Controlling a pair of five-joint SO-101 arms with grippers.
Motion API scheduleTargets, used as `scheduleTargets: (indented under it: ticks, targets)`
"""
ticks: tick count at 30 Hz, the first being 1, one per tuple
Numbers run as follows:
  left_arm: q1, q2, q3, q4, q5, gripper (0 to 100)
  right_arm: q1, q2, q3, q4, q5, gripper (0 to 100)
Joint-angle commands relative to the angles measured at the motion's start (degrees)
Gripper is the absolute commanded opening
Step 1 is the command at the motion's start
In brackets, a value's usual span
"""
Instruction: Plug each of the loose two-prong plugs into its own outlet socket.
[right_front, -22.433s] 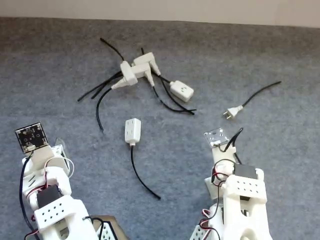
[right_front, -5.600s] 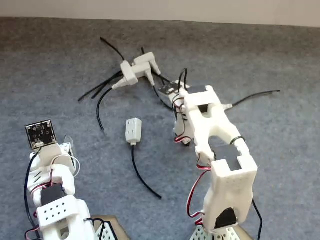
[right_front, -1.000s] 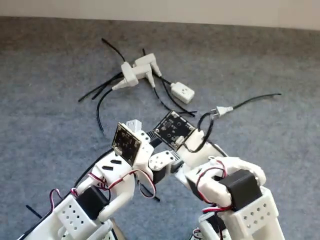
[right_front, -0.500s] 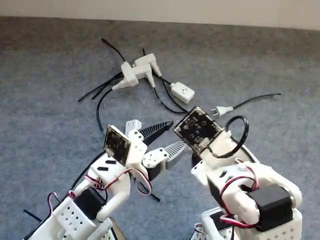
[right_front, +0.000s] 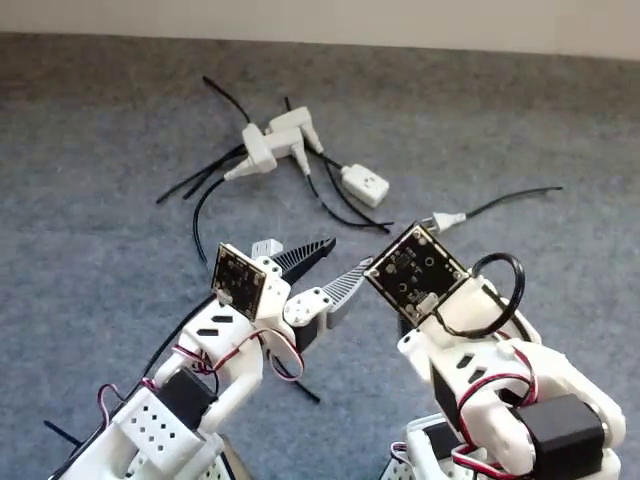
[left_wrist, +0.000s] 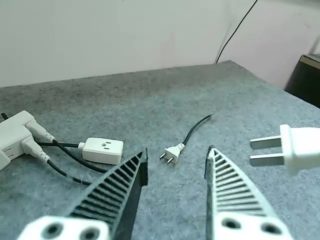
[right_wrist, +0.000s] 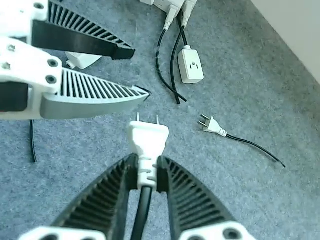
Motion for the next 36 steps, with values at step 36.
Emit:
scheduleTargets:
  ticks: [36]
  targets:
    - [-28.5, 13.7, -12.3, 33.8, -4.3, 24, 2.6, 37.7, -19.3, 2.2, -10.2, 0.6]
